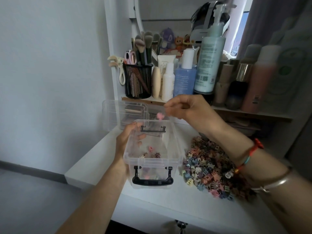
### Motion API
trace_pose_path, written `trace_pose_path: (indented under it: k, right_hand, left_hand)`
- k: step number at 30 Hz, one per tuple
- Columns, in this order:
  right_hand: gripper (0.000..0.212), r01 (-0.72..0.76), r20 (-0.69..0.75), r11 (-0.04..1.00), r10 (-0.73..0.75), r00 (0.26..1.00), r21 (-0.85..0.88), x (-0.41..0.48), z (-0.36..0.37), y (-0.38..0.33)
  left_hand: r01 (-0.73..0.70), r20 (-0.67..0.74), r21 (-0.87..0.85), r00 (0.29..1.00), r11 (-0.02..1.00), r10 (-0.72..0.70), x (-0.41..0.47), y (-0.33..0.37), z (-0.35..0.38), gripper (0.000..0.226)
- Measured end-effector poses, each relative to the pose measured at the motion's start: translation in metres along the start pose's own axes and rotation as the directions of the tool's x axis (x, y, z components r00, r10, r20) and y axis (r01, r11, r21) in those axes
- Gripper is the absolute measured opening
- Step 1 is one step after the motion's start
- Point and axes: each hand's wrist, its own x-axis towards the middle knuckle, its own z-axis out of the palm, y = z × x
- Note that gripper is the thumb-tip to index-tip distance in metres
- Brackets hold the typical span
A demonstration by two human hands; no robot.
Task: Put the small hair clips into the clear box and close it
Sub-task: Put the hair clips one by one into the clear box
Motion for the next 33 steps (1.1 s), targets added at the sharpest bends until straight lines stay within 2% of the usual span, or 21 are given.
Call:
trace_pose_path:
  k: [2, 3, 6, 9, 10, 12, 15, 17, 19, 21, 23, 24, 26, 28, 31, 33]
  right_hand:
    - [0.012, -0.032, 0.031, 0.999, 0.033, 0.999, -0.034, -0.001, -0.002, 0.005]
    - [0.017, -0.052, 0.044, 0.996, 0.055, 0.998, -0.075, -0.002, -0.005, 0.009]
    - [0.029, -0.107, 0.236, 0.956, 0.175, 0.956, -0.274, -0.014, -0.013, 0.026]
    - [0.006, -0.062, 0.493, 0.891, 0.306, 0.815, -0.45, -0.029, -0.009, 0.035]
    - [0.012, -0.045, 0.519, 0.869, 0.336, 0.786, -0.493, -0.033, -0.006, 0.037]
    - [0.02, -0.024, 0.508, 0.827, 0.369, 0.778, -0.562, -0.037, 0.0, 0.04]
    - [0.017, 0.013, 0.483, 0.791, 0.36, 0.798, -0.612, -0.036, 0.001, 0.042]
    - [0.011, -0.002, 0.43, 0.811, 0.313, 0.847, -0.586, -0.03, -0.004, 0.038]
    - [0.015, -0.063, 0.246, 0.894, 0.189, 0.951, -0.445, -0.021, -0.011, 0.031]
    - [0.019, -0.06, 0.052, 0.981, 0.071, 0.996, -0.186, -0.013, -0.014, 0.02]
    - [0.009, -0.027, 0.04, 0.999, 0.027, 0.999, -0.021, -0.009, -0.009, 0.01]
    - [0.009, -0.018, 0.06, 0.999, 0.019, 0.998, -0.027, -0.008, -0.007, 0.009]
    - [0.014, -0.013, 0.071, 0.988, 0.024, 0.997, -0.154, -0.008, -0.007, 0.016]
    - [0.009, -0.037, 0.115, 0.946, 0.078, 0.99, -0.322, -0.011, -0.011, 0.026]
    - [0.012, -0.044, 0.328, 0.815, 0.282, 0.902, -0.578, -0.023, -0.008, 0.044]
    - [0.015, 0.014, 0.373, 0.737, 0.325, 0.869, -0.676, -0.028, -0.004, 0.052]
  left_hand:
    - [-0.033, -0.036, 0.025, 0.999, 0.999, 0.034, -0.001, -0.002, 0.002, 0.04]
    - [-0.025, -0.046, 0.03, 0.999, 0.999, 0.026, 0.0, -0.002, 0.001, 0.033]
    - [0.005, -0.018, 0.025, 1.0, 1.0, -0.004, 0.001, 0.0, -0.001, 0.048]
    - [0.0, -0.021, 0.021, 1.0, 1.0, 0.0, 0.001, 0.001, -0.002, 0.036]
    - [-0.002, -0.016, 0.018, 1.0, 1.0, 0.003, 0.002, 0.0, -0.003, 0.035]
    - [-0.007, -0.014, 0.021, 1.0, 1.0, 0.007, 0.0, -0.002, -0.001, 0.034]
    - [-0.01, -0.059, 0.047, 0.998, 0.999, 0.012, -0.002, -0.001, 0.0, 0.024]
    - [-0.007, -0.045, 0.058, 0.999, 0.998, 0.009, -0.001, 0.0, -0.001, 0.027]
    - [0.001, -0.039, 0.063, 0.999, 0.998, 0.002, 0.0, 0.001, -0.002, 0.031]
    - [-0.004, -0.049, 0.046, 0.999, 0.999, 0.006, 0.002, 0.0, -0.002, 0.028]
    - [-0.004, -0.055, 0.044, 0.998, 0.999, 0.006, 0.002, -0.001, -0.002, 0.025]
    - [-0.003, -0.054, 0.045, 0.999, 0.999, 0.006, 0.002, -0.001, -0.001, 0.023]
    - [0.0, -0.052, 0.045, 0.999, 0.999, 0.003, 0.003, -0.002, -0.002, 0.027]
    - [-0.001, -0.05, 0.04, 0.999, 0.999, 0.003, 0.004, 0.0, -0.003, 0.033]
    - [-0.005, -0.046, 0.038, 0.999, 0.999, 0.007, 0.004, -0.001, -0.002, 0.043]
    - [-0.001, -0.059, 0.044, 0.998, 0.999, 0.004, 0.004, -0.001, -0.001, 0.042]
